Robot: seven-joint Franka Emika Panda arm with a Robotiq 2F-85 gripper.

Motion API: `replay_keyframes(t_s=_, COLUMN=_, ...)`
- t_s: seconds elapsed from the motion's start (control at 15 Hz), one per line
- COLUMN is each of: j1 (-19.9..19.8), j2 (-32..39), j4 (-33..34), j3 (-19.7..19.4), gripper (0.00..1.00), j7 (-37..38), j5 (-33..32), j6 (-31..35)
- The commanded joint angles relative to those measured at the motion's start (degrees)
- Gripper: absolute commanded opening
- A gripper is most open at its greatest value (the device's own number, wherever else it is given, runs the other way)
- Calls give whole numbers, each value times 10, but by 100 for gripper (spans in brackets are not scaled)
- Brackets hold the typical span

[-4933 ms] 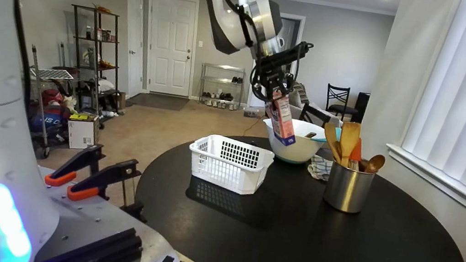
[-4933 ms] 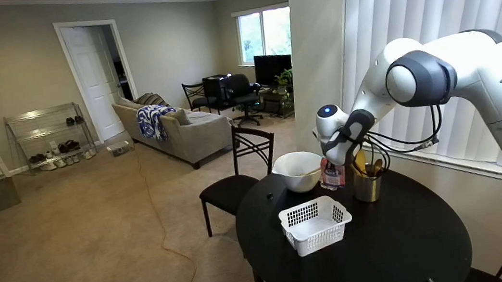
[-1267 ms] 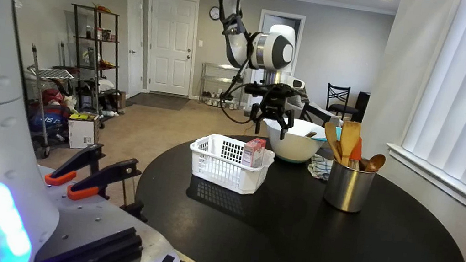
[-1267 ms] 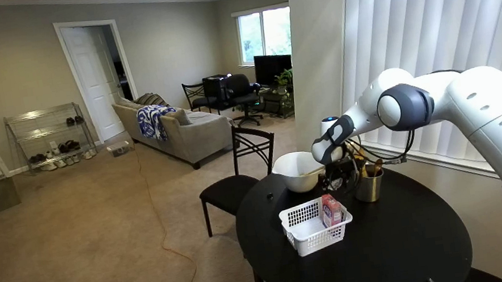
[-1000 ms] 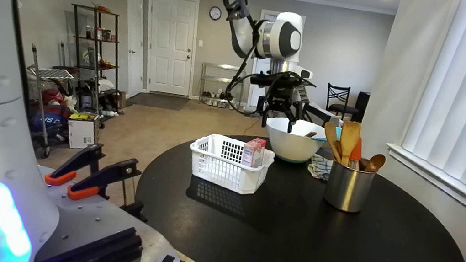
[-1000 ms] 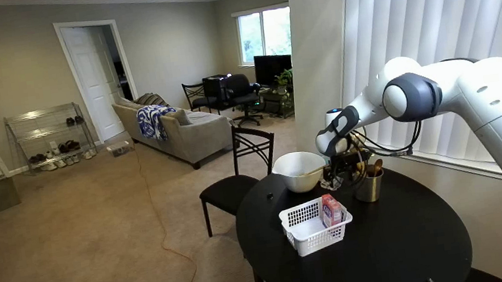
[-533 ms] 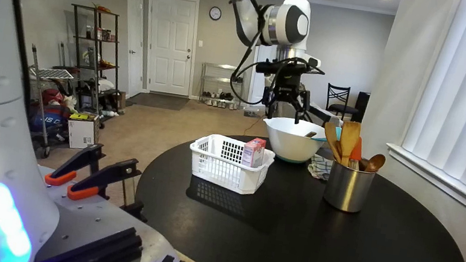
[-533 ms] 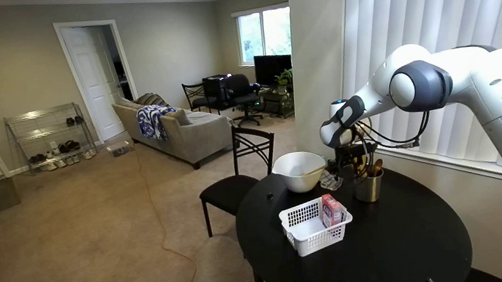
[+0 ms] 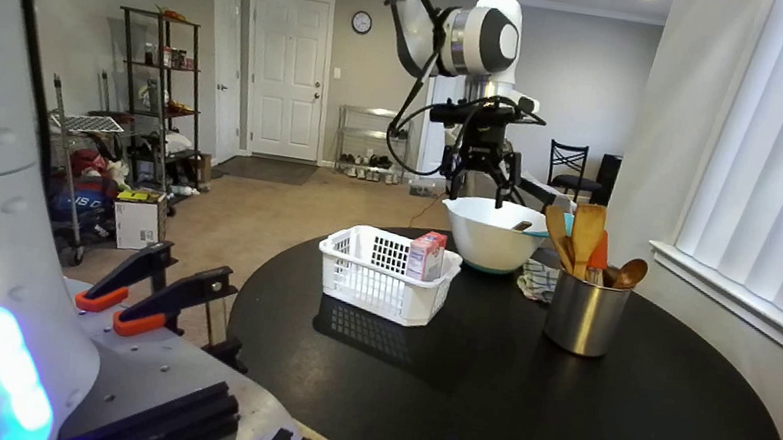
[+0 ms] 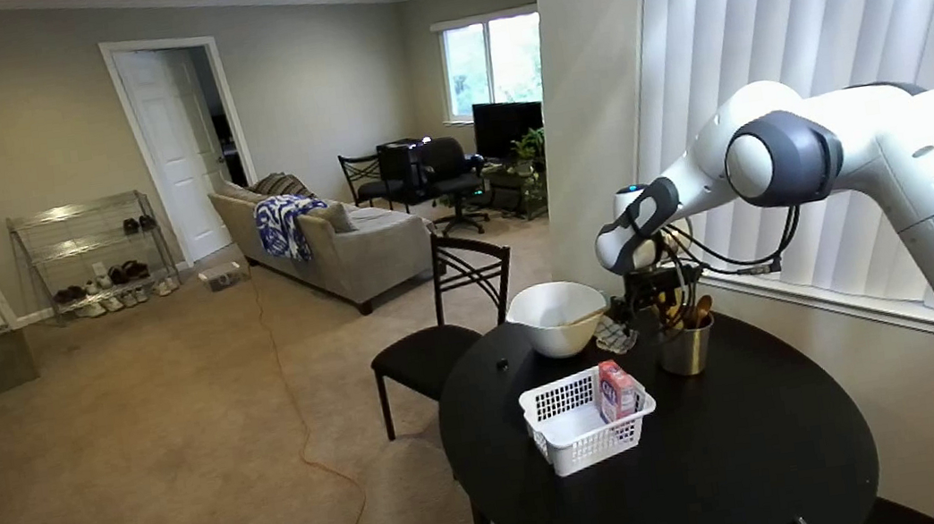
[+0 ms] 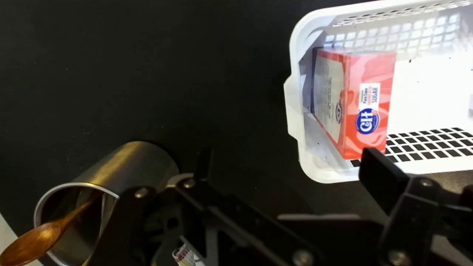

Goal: Put the box in the basket.

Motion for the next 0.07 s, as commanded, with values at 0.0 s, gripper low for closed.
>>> replay_keyframes(t_s=0.0, j1=-6, j2=0, j4=2, j3=7, gripper=100, j7=3, j5=-6, j6=-1)
